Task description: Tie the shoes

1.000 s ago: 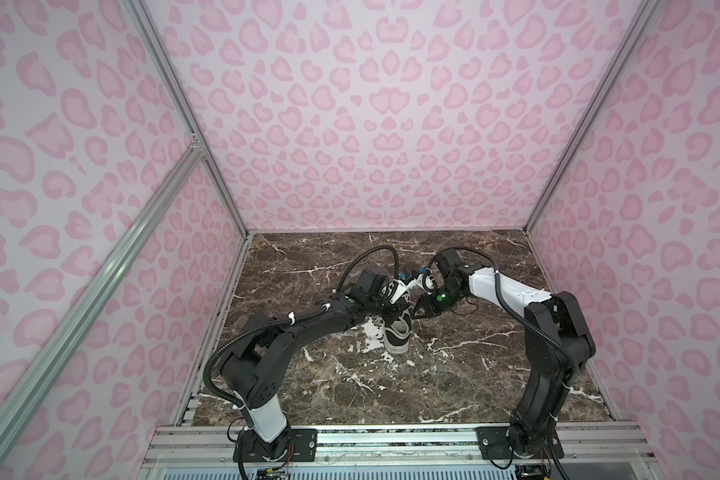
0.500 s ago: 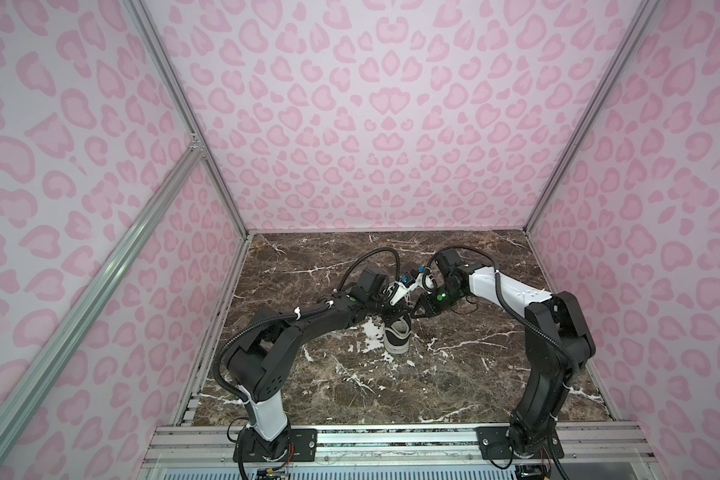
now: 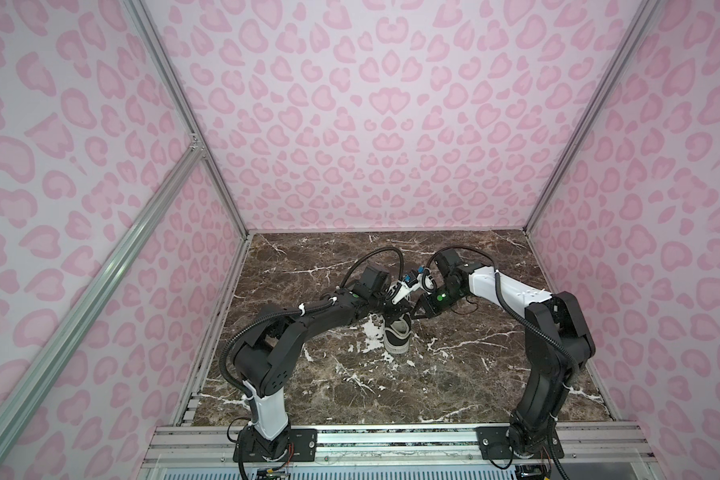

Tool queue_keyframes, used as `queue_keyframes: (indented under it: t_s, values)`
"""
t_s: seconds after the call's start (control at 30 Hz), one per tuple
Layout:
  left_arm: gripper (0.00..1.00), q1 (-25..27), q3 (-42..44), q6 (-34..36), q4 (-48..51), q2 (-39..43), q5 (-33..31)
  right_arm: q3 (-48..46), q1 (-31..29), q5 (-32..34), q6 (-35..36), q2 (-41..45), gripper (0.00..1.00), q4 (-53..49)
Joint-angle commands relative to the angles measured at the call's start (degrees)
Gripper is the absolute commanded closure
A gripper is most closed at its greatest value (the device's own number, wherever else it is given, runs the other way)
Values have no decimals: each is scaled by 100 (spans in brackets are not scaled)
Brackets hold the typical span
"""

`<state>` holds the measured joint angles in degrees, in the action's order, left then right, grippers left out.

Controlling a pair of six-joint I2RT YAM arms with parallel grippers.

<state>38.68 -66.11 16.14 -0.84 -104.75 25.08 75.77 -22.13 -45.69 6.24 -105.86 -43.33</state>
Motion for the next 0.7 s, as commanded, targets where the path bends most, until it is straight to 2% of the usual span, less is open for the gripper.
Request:
queue_keyframes:
  t_s: [0.0,0.07,0.17,0.37,0.5,0.67]
  values:
    - [80,0,-78,101,40,-28,104,23,-2,-96,62,-48,99,-45]
    - [85,-7,-69,102,31,-15,102,9,-1,-93,38,-48,94,-32]
    - [92,-5,-60,109,40,15,85,1,15,-45,5,-23,81,-9]
    - [95,-61,-16,91,49,108,84,-212,338,135,-254,174,65,245]
    - [95,-98,-32,78,55,173,102,-449,635,300,-498,363,63,619]
    - [95,-152,-21,21,-3,209,146,-371,660,1055,-489,78,60,737]
